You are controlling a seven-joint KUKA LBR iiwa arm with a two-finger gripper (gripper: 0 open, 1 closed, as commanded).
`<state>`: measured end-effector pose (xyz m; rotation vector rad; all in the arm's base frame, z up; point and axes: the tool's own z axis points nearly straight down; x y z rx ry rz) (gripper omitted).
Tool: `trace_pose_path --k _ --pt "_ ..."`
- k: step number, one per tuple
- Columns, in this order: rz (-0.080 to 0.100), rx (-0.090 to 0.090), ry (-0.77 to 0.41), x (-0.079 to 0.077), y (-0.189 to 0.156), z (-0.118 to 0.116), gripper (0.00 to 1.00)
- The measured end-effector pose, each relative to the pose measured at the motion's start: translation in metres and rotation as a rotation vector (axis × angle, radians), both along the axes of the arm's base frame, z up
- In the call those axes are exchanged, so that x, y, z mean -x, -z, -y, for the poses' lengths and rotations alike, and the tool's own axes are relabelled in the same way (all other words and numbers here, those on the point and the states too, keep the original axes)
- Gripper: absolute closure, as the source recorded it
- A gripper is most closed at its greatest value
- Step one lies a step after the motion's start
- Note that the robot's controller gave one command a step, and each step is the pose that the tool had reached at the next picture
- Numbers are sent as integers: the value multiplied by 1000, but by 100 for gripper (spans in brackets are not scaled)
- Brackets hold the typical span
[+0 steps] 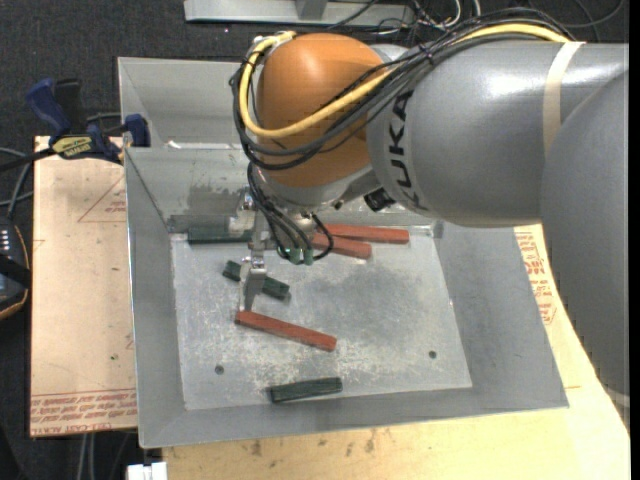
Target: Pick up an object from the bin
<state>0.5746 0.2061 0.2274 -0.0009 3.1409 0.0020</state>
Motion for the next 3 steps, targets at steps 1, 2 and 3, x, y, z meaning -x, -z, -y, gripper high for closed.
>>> trace_pose_path --k 1,2,3 --pt "4 -1 -103 -5 39 16 0" --pt "5 0 -238 -8 105 24 0" --pt "45 -21 -3 -23 140 71 100"
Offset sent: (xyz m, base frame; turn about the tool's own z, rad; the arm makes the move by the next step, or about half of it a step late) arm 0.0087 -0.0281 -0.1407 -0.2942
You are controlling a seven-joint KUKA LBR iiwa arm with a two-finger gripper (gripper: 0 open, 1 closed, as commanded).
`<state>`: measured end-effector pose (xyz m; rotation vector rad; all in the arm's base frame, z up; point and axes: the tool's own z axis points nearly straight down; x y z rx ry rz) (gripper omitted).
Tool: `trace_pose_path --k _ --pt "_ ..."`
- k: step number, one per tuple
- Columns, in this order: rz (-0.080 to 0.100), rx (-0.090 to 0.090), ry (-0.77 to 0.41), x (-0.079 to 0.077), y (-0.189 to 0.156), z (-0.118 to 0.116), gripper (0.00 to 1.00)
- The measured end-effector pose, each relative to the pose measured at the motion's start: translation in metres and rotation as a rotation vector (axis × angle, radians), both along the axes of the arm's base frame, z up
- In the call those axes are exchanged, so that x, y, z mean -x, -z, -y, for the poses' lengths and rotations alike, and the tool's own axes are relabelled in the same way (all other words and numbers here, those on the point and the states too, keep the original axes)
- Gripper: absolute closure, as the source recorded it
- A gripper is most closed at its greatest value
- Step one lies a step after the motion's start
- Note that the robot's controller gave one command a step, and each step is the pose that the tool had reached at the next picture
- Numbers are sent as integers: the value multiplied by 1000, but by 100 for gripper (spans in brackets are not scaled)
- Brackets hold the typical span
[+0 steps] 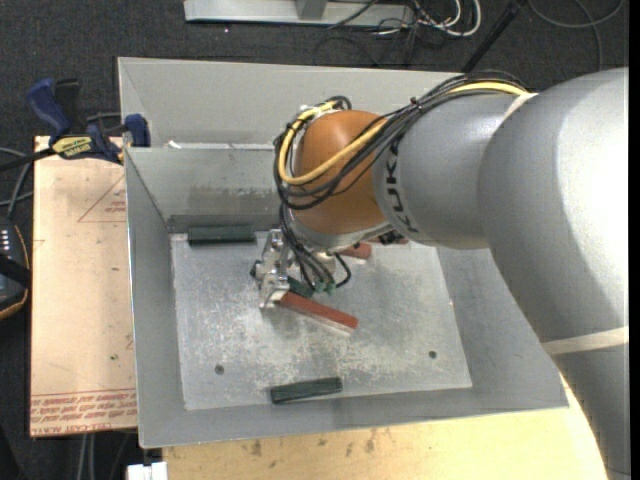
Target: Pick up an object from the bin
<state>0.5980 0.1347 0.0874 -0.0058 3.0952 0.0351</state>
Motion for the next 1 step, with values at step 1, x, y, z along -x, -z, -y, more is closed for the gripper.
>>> trace_pose_path --k 1 --pt "-21 10 -1 5 5 4 0"
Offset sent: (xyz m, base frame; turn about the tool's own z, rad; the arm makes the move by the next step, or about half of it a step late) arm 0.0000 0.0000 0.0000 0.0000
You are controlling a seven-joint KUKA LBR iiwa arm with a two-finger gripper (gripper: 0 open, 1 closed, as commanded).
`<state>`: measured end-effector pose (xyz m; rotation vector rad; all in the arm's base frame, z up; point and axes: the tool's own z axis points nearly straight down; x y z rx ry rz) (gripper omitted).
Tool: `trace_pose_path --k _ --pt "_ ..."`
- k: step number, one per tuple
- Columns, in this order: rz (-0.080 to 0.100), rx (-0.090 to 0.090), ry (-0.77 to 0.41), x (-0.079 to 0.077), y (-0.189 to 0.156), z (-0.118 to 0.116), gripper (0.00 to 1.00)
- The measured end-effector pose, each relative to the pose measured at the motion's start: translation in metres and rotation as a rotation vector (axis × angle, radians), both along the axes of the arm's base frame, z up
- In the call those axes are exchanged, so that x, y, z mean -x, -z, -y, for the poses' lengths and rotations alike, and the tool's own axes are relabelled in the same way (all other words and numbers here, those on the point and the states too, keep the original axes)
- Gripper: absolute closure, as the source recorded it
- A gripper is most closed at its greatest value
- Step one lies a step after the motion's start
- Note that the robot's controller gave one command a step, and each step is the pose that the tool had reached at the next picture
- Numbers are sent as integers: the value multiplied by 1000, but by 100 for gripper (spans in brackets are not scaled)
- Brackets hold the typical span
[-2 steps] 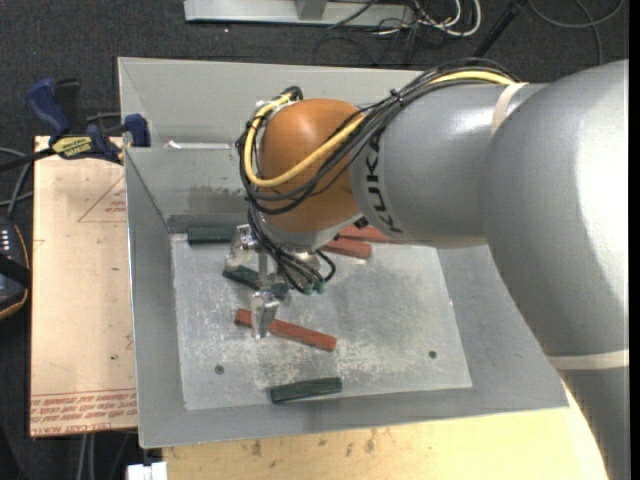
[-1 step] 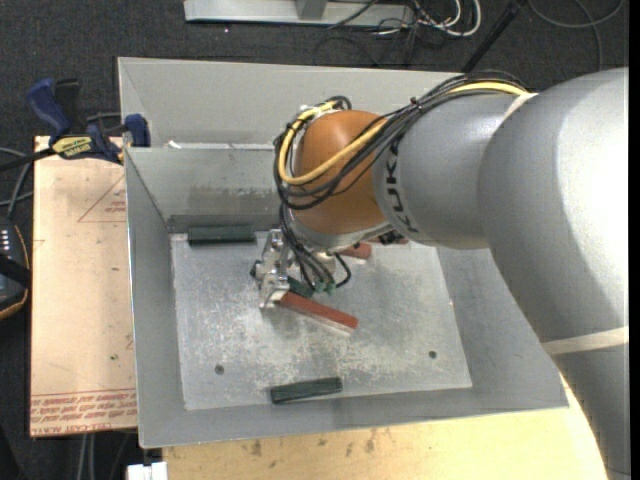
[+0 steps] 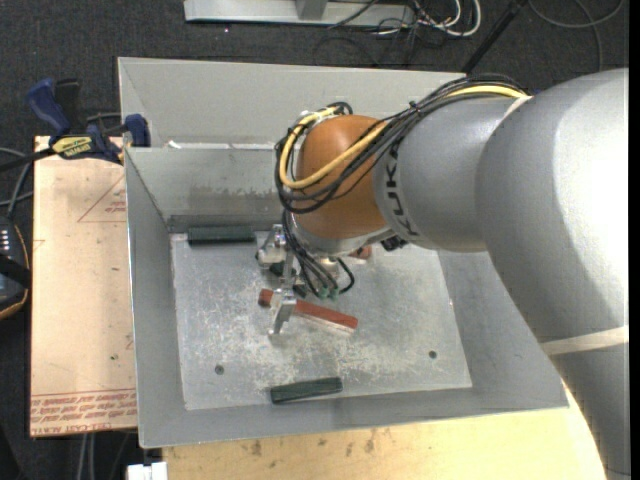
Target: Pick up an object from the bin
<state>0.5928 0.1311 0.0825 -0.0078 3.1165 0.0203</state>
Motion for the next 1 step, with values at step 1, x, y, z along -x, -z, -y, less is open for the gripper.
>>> trace_pose_path --k 1 --pt "4 0 1 -1 0 1 0"
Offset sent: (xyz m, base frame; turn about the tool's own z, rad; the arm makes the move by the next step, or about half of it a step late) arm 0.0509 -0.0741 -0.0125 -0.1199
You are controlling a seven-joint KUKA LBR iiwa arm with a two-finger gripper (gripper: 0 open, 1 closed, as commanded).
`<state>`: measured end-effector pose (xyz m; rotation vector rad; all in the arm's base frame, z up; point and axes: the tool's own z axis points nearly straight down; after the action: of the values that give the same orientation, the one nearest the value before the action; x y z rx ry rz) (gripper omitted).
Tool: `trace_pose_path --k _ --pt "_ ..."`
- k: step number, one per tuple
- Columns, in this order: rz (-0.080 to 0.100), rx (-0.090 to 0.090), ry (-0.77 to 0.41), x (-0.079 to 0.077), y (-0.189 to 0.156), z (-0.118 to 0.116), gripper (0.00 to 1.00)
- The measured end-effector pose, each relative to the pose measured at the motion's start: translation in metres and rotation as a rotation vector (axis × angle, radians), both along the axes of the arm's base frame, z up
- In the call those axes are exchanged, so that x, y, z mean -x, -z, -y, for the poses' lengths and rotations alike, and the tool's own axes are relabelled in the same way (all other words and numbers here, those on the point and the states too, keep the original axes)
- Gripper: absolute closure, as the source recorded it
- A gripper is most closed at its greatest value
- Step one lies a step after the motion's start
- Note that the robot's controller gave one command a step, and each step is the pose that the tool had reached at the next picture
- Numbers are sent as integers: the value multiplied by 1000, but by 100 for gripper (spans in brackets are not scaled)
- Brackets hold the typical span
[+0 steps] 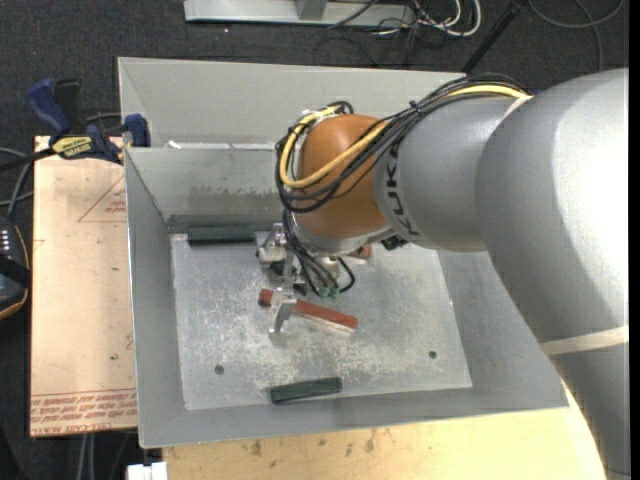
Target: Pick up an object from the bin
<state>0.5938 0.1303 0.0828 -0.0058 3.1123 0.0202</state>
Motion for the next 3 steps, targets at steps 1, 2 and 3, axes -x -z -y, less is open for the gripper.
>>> trace_pose_path --k 1,2,3 --pt "-5 9 -118 -57 4 71 100" --pt "-19 10 -120 -53 7 71 0" --pt "-18 10 -120 -54 7 71 0"
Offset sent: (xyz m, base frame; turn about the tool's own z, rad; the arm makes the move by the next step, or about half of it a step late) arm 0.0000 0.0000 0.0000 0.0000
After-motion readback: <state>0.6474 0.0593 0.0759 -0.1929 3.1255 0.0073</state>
